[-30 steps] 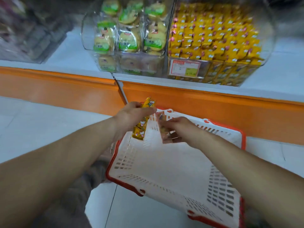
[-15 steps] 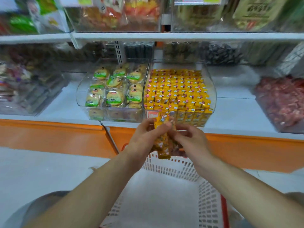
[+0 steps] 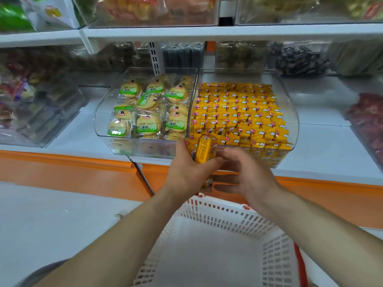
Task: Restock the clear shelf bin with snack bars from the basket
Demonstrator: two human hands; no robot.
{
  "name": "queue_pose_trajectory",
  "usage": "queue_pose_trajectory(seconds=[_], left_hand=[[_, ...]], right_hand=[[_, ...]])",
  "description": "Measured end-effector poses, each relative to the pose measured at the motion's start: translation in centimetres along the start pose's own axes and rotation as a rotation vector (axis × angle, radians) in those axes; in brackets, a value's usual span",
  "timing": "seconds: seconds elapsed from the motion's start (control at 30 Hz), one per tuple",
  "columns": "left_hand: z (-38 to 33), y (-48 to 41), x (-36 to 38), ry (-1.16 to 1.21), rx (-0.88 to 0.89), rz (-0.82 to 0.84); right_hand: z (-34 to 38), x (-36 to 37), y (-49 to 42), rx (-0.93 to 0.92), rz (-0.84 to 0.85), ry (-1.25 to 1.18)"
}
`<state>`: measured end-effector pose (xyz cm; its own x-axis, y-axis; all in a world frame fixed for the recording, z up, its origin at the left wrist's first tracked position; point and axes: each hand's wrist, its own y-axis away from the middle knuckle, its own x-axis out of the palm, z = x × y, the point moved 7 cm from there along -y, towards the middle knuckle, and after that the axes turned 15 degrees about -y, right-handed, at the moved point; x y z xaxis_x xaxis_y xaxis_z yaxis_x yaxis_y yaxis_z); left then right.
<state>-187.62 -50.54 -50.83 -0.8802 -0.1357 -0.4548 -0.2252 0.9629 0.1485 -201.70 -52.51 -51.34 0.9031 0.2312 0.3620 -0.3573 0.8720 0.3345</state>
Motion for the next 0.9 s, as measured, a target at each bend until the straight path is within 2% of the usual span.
queue_pose_trajectory(seconds=[0.1,0.17,0.33,0.57,0.73,0.9], left_hand=[[-0.3,0.1,0.1,-0.133,0.090,-0.020],[-0.4,0.4,0.4,-0.184,0.148,-0.019],[-0.5,0.7,0.2,-0.131,0.125,-0.005],[-0.3,1.2,-0.2,0.127,0.015,0.120],[-0.2,1.2,-0.8,0.166,-0.073,0.133],[0.1,0.9,-1.6,0.222,-0.106,0.103]], right_hand=[[0.4,0.5,-0.4,-0.037,0.058,0.089],[0.4,0.4,-0.5,-0.062,0.035,0.120],[0.7,0.3,-0.5,-0.149,-0.029,0.212],[0.3,-0.6,0.0,-0.053,-0.060,0.039],[1.0,-0.2,0.9,-0.052,-0.041,-0.176],[1.5,0.4,1.3,-0.047,-0.020,-0.218]])
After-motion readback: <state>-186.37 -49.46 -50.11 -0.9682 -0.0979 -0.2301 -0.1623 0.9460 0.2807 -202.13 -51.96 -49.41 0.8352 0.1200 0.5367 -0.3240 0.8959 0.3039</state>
